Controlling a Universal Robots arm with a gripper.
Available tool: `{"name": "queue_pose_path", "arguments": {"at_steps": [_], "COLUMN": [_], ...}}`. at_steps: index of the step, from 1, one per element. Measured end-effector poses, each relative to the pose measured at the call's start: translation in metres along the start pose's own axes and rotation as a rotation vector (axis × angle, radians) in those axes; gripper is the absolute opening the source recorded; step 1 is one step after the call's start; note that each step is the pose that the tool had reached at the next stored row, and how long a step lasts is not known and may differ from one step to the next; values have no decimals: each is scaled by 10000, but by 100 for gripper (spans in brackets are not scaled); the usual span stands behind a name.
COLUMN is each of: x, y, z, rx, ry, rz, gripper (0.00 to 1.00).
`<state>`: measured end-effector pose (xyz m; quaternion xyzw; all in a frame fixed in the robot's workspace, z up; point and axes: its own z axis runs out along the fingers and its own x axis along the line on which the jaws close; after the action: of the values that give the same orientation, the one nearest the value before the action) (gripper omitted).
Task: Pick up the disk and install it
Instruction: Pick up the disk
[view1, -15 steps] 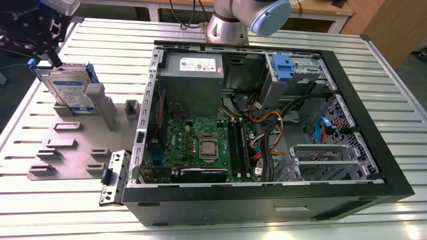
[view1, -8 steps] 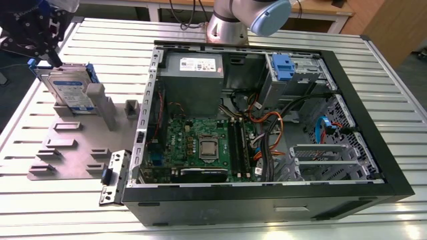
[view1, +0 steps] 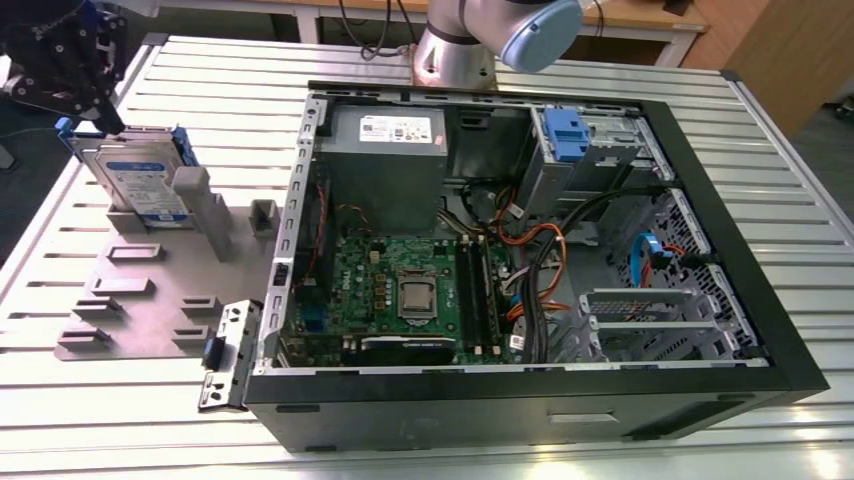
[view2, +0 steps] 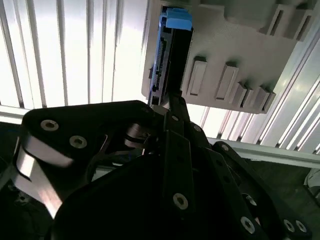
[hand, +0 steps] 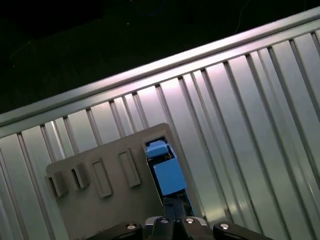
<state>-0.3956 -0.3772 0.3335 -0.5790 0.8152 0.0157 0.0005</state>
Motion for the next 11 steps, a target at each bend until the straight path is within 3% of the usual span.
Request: {"name": "queue_pose_path", "arguments": {"at_steps": [11], "x": [0], "y": [0], "z": [0], "rx": [-8], "ry": [24], "rz": [-1609], "gripper": [11]}}
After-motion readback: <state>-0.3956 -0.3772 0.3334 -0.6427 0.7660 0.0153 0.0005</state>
